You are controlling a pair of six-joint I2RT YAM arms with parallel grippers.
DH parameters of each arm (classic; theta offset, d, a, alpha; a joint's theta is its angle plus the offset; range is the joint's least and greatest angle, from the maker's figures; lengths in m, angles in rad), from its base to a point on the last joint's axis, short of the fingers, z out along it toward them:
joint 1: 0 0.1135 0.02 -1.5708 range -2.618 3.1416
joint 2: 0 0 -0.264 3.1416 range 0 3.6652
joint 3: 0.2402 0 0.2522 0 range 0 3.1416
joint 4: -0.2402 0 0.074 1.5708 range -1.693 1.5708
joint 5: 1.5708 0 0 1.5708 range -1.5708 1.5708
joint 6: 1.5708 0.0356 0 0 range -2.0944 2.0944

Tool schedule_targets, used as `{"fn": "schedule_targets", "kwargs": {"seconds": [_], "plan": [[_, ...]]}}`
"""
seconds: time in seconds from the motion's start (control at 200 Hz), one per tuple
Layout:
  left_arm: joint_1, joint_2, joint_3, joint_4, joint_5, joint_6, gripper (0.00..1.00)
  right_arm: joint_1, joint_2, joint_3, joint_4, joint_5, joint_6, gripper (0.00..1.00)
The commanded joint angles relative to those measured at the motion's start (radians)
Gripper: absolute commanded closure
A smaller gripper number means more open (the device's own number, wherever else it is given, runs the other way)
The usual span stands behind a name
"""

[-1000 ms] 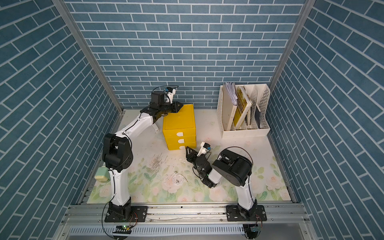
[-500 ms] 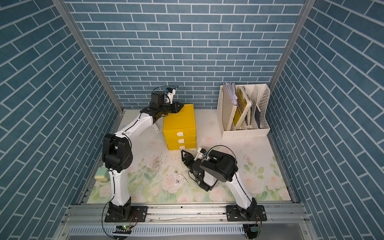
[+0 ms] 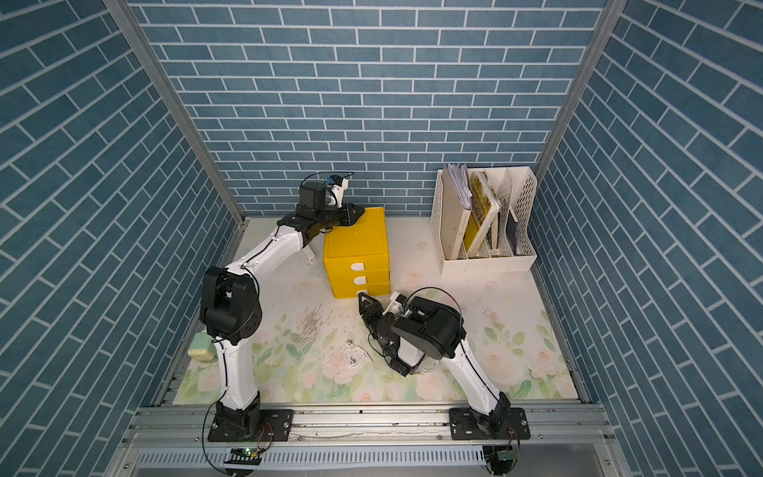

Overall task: Place the wired earphones into the drawer by color
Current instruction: Open the drawer in the storage box.

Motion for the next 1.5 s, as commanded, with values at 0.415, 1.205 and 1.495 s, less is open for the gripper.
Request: {"fn": "schedule_targets", "kwargs": {"seconds": [0.415, 1.205, 1.495], "plan": [[0.02, 0.063, -0.074, -0.213, -0.023, -0.012, 0.78, -0.031, 0.076, 0.071, -0.08, 0.033, 0.067, 0.49], [0.022, 0.061, -0.097, -0.207, -0.024, -0.008, 0.78, -0.042, 0.084, 0.047, -0.079, 0.036, 0.098, 0.77], [0.025, 0.06, -0.107, -0.2, -0.021, -0.009, 0.78, -0.036, 0.047, 0.038, -0.129, 0.031, 0.09, 0.43]]}}
